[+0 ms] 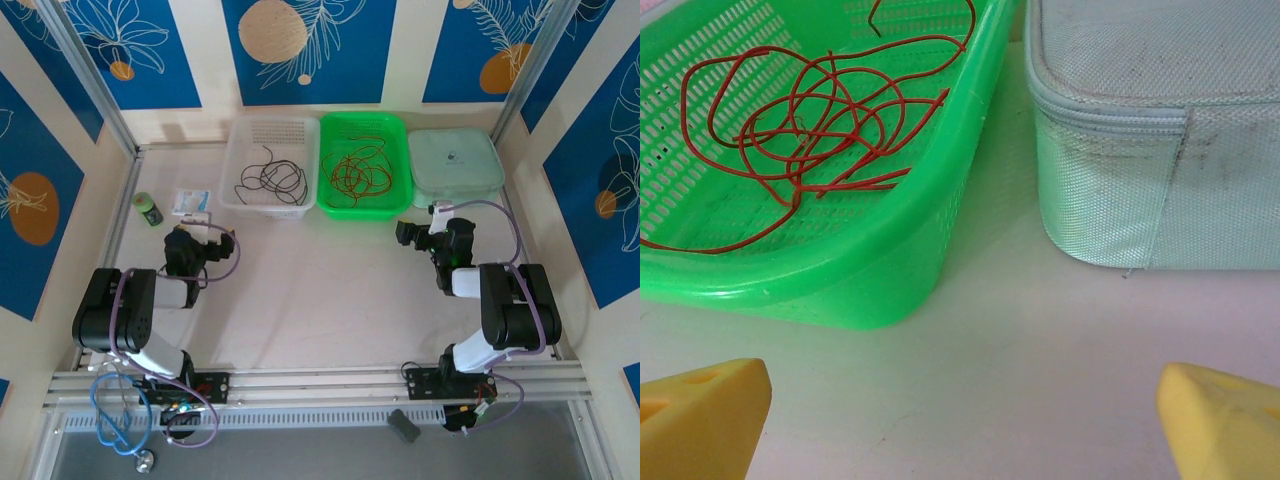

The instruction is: Untangle the cables

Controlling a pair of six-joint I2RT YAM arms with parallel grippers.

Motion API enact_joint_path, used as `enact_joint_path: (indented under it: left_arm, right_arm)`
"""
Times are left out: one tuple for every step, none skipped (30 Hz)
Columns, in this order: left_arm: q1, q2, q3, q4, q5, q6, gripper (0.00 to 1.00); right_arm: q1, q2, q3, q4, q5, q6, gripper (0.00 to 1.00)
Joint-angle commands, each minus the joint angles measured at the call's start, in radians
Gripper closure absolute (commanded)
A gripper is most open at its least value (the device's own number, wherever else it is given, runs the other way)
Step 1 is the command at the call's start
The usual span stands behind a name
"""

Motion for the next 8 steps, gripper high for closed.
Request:
enact_joint_path:
  left_arm:
    - [0.003, 0.013, 0.021, -0.003, 0.032, 0.004, 0.0]
    - [0.004, 0.012, 0.02, -0.001, 0.032, 0.004, 0.0]
    - [0.005, 0.011, 0.019, 0.0, 0.033, 0.004, 0.0]
    - [0.005, 0.011, 0.018, 0.002, 0.035, 0.004, 0.0]
    - [0.005, 0.01, 0.017, 0.002, 0.033, 0.004, 0.0]
    - [0.005, 0.01, 0.016, 0.004, 0.033, 0.006, 0.0]
    - [0.004, 0.01, 0.015, 0.005, 0.032, 0.007, 0.0]
    - [0.003, 0.009, 0.015, 0.006, 0.031, 0.008, 0.0]
  right_arm:
    - [0.004, -0.009, 0.0, -0.001, -0.012, -0.017, 0.01]
    - [0.004, -0.009, 0.0, 0.0, -0.011, -0.017, 0.01]
    - [0.004, -0.009, 0.0, -0.001, -0.012, -0.017, 0.01]
    - [0.004, -0.01, 0.0, -0.001, -0.012, -0.017, 0.01]
    - [0.004, -0.009, 0.0, 0.0, -0.012, -0.017, 0.01]
    - [0.004, -0.009, -0.001, 0.0, -0.012, -0.017, 0.01]
    - [0.003, -0.007, 0.001, -0.004, -0.013, -0.017, 0.01]
    - [0.004, -0.009, 0.002, -0.004, -0.012, -0.019, 0.01]
